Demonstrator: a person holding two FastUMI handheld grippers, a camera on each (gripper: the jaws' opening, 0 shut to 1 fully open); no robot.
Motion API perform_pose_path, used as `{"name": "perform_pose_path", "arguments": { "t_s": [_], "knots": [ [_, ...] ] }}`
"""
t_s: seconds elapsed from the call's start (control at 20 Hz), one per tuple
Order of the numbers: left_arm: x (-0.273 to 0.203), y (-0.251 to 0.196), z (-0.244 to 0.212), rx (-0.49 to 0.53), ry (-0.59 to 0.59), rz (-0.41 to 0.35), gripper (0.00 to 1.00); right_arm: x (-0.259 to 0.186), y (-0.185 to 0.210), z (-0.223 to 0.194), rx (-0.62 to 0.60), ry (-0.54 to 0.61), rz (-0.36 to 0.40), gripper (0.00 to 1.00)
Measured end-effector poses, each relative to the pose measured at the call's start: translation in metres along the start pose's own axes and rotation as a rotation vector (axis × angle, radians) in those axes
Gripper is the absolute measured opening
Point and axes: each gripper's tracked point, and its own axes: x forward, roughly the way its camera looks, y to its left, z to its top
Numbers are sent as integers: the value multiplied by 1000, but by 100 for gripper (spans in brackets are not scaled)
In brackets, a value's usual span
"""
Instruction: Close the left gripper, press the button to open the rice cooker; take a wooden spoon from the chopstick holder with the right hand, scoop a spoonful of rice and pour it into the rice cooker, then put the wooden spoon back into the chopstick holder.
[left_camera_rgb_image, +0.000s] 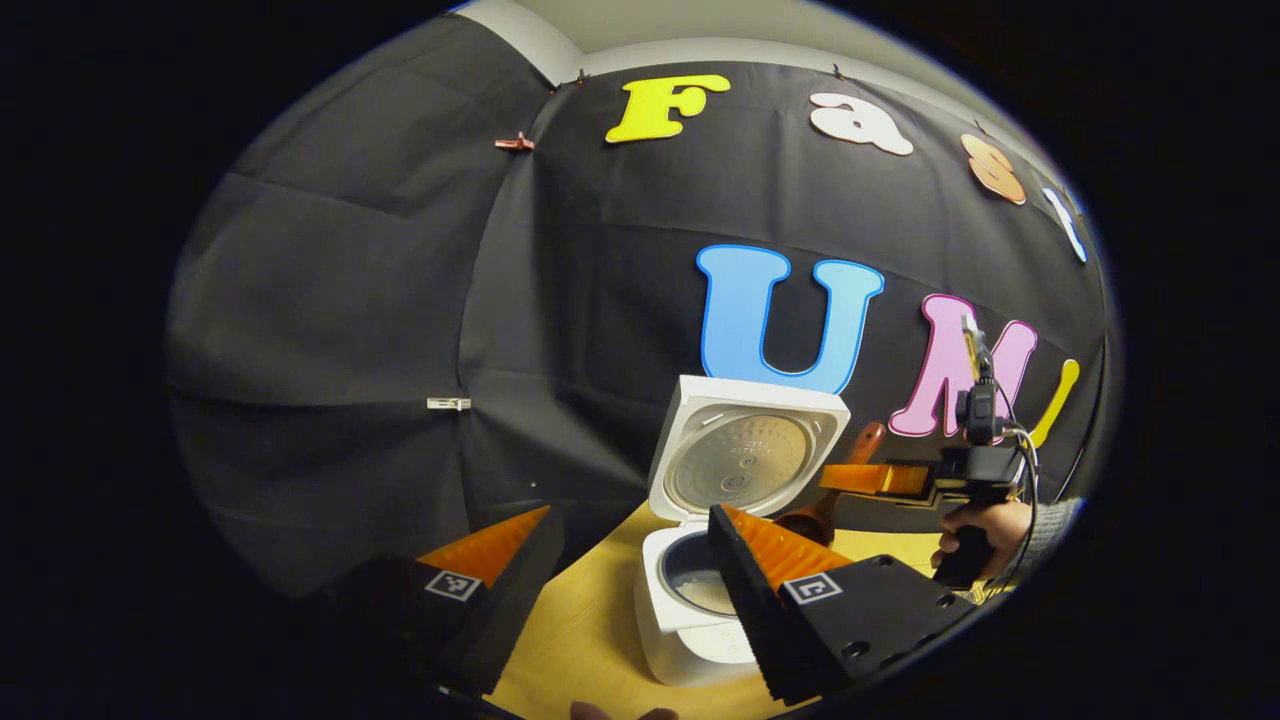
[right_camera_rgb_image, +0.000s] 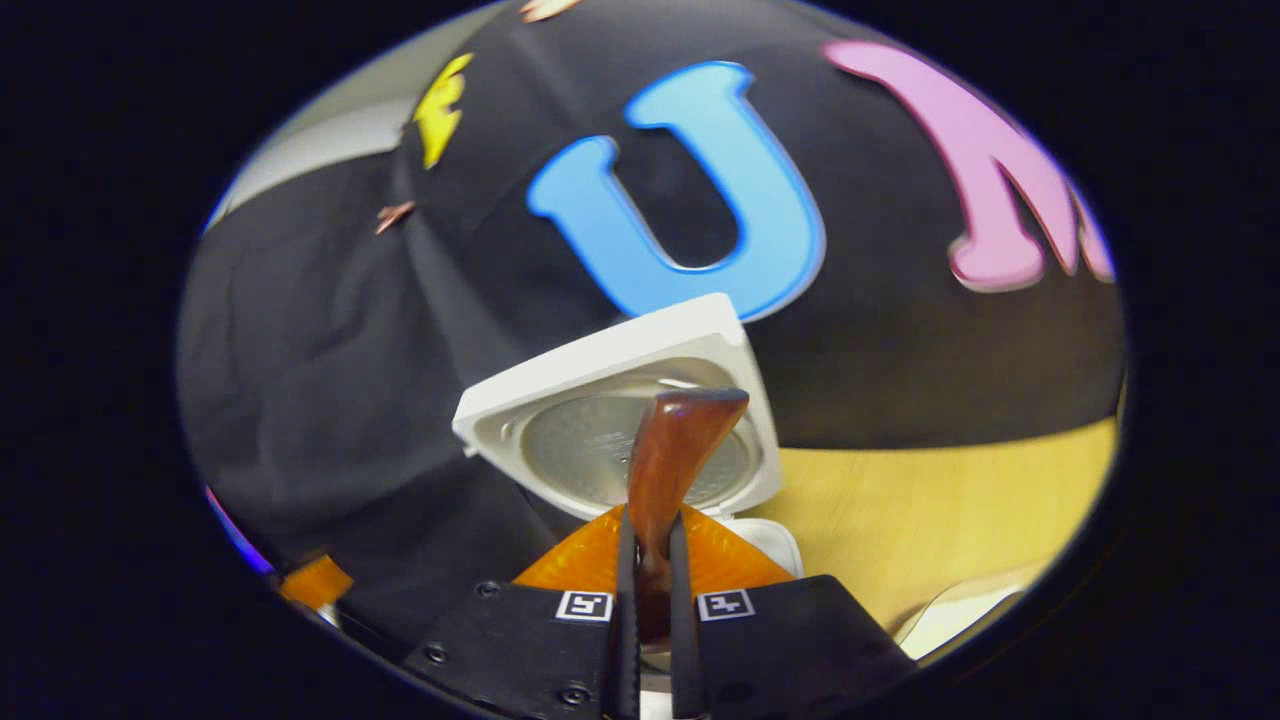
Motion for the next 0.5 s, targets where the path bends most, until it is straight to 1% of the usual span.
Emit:
{"name": "perform_pose_path", "arguments": {
  "t_s": [0.05,0.1,0.2,0.4,0.5],
  "knots": [
    [0,-2,1,4,0,-3,94,-1,-5,3,47,-13,-4,16],
    [1,-5,2,10,1,-9,94,-4,-9,6,69,-31,-5,16],
    [6,-11,5,21,4,-24,94,-19,-22,23,84,-75,-15,16],
    [20,-35,9,25,3,-76,94,-83,-57,67,174,-168,-12,16],
    [27,-52,10,30,5,-111,94,-119,-77,88,198,-219,-28,16]
  ]
}}
